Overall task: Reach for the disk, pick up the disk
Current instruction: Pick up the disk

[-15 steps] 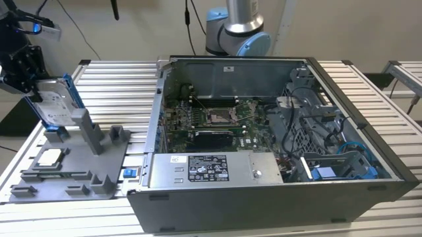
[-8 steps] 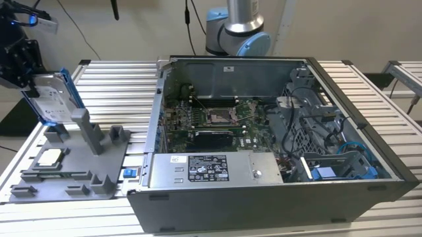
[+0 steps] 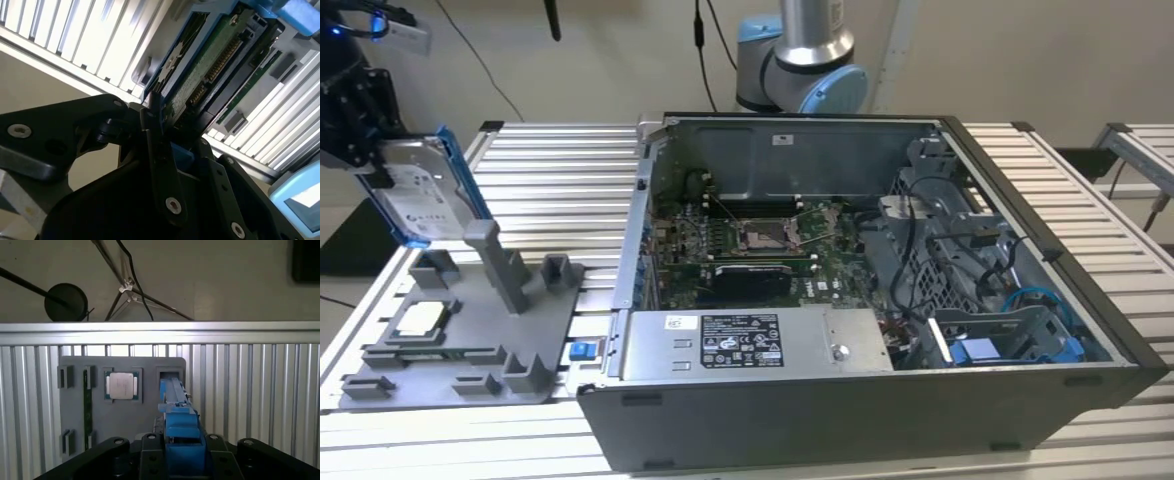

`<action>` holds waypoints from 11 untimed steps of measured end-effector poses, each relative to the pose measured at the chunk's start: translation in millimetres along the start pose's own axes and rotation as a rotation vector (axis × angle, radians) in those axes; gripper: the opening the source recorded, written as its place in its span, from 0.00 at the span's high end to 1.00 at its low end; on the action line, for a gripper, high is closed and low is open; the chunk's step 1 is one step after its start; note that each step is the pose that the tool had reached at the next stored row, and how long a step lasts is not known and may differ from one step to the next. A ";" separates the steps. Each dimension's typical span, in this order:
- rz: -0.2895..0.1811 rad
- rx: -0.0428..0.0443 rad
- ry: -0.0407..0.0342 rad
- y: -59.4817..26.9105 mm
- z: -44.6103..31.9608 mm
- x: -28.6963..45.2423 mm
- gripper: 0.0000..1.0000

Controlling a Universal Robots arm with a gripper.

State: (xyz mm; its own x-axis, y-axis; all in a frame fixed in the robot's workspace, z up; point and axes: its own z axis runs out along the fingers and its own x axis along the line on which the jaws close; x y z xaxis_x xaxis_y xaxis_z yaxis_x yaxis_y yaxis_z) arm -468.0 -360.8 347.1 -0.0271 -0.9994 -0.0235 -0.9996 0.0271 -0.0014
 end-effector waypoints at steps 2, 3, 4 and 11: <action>0.000 0.0001 0.0000 0.0 -2.9 -0.1 1.00; 0.000 0.0001 -0.0001 0.0 -4.2 -0.1 1.00; 0.000 0.0000 0.0000 0.0 -5.9 -0.2 1.00; 0.000 0.0000 0.0000 0.0 -19.1 -0.5 1.00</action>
State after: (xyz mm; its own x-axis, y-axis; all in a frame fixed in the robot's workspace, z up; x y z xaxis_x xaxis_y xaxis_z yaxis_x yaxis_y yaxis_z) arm -468.0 -360.7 366.2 -0.0271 -0.9994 -0.0235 -0.9996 0.0271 -0.0014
